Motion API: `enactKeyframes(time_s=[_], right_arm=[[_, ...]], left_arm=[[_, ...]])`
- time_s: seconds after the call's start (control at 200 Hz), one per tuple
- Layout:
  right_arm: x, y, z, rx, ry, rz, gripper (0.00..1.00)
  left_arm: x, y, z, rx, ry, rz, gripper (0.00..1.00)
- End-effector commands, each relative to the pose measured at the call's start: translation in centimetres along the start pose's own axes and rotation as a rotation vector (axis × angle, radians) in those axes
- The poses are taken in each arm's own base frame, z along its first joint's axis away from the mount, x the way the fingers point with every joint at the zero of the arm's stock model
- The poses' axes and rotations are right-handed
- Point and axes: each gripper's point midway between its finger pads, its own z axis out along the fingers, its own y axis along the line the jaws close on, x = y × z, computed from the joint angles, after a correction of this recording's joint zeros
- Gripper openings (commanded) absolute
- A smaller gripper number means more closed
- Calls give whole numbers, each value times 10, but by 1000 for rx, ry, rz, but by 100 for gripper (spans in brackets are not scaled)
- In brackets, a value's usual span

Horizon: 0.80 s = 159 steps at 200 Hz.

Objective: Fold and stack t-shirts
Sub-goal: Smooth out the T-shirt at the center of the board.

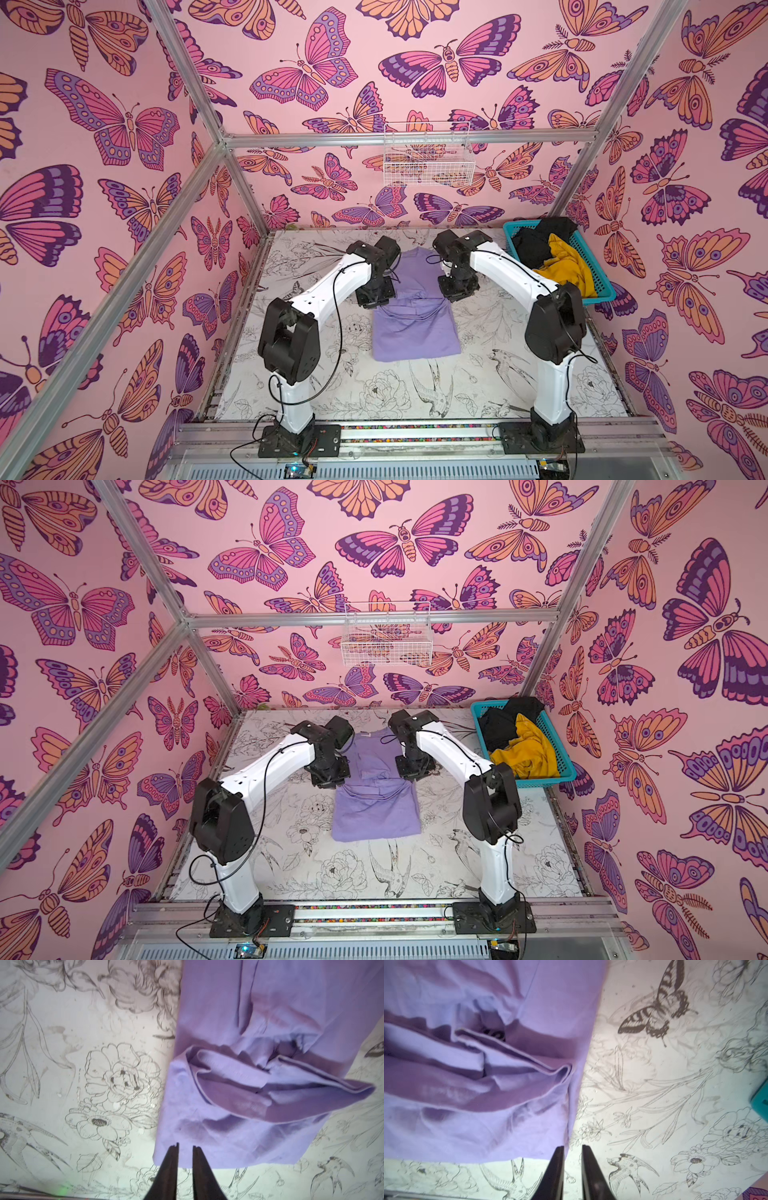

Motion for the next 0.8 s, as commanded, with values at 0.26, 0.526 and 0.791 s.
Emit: enactKeyframes(time_s=[0.26, 0.526, 0.791], right_arm=[[22, 12, 3, -43, 47, 29, 25], [26, 8, 5, -24, 49, 27, 24], [37, 8, 12, -44, 51, 38, 24]], left_arm=[[28, -20, 77, 34, 235, 6, 24], [-27, -40, 102, -2, 92, 46, 22], [-118, -35, 73, -137, -219, 83, 23]])
